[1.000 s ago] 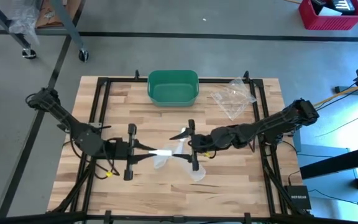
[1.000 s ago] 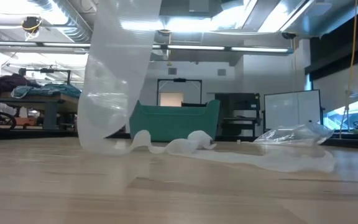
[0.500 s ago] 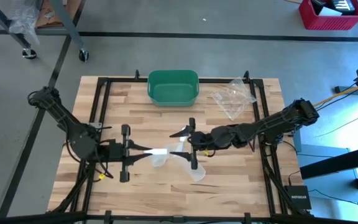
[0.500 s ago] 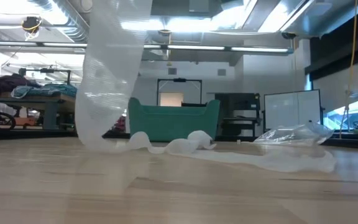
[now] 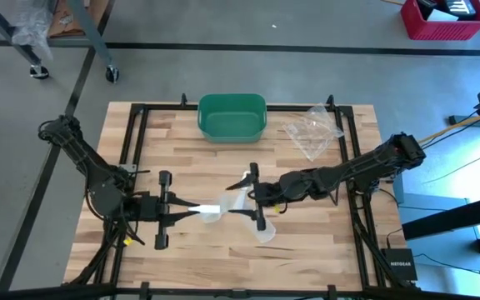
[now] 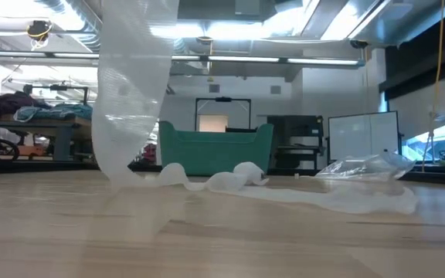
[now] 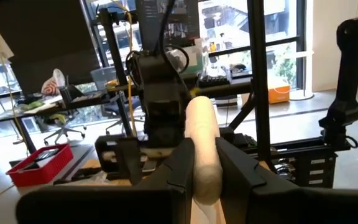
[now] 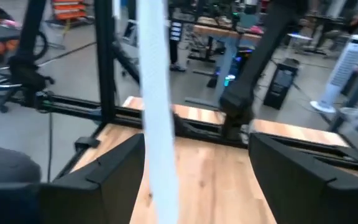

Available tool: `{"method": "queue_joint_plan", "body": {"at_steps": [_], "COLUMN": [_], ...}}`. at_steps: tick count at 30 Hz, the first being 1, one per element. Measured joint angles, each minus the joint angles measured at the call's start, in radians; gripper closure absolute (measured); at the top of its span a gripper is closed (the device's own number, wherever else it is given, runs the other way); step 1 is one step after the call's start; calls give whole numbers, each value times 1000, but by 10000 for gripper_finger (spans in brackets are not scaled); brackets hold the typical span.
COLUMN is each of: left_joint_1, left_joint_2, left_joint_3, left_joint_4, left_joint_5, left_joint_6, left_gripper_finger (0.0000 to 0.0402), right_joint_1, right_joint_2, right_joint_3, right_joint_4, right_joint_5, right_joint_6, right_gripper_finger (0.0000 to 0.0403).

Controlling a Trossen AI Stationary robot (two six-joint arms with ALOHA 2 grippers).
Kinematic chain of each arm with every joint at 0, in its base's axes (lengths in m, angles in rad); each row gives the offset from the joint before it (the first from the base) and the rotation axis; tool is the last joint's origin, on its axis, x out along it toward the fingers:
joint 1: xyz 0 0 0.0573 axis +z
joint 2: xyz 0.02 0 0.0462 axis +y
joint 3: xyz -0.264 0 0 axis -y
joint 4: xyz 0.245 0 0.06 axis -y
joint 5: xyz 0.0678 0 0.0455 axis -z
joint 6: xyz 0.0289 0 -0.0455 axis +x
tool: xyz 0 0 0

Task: Roll bandage
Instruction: Roll the bottom white bandage

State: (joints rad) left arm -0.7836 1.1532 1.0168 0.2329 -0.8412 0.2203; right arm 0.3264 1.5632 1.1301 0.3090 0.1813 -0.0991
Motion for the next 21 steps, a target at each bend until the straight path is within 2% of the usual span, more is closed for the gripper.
{"method": "queue_joint_plan", "body": {"at_steps": [3, 8, 16, 21], "left_joint_1": [0, 0, 0, 7], "left_joint_2": [0, 0, 1, 1], "left_joint_3": [0, 0, 0, 0], "left_joint_4": [0, 16, 44, 48], "left_joint_5": [-1, -30, -41, -35], "left_joint_6": [5, 31, 48, 58], "left_gripper_finger": [359, 359, 359, 359], "right_joint_1": [0, 0, 0, 0], "right_joint_2": [37, 93, 190, 210], "right_joint_3": [-17, -18, -16, -18], "right_joint_4": [33, 103, 288, 317], "right_joint_5": [-16, -105, -32, -5], "right_joint_6": [-3, -17, -18, -18], "right_gripper_finger": [116, 116, 116, 116]}}
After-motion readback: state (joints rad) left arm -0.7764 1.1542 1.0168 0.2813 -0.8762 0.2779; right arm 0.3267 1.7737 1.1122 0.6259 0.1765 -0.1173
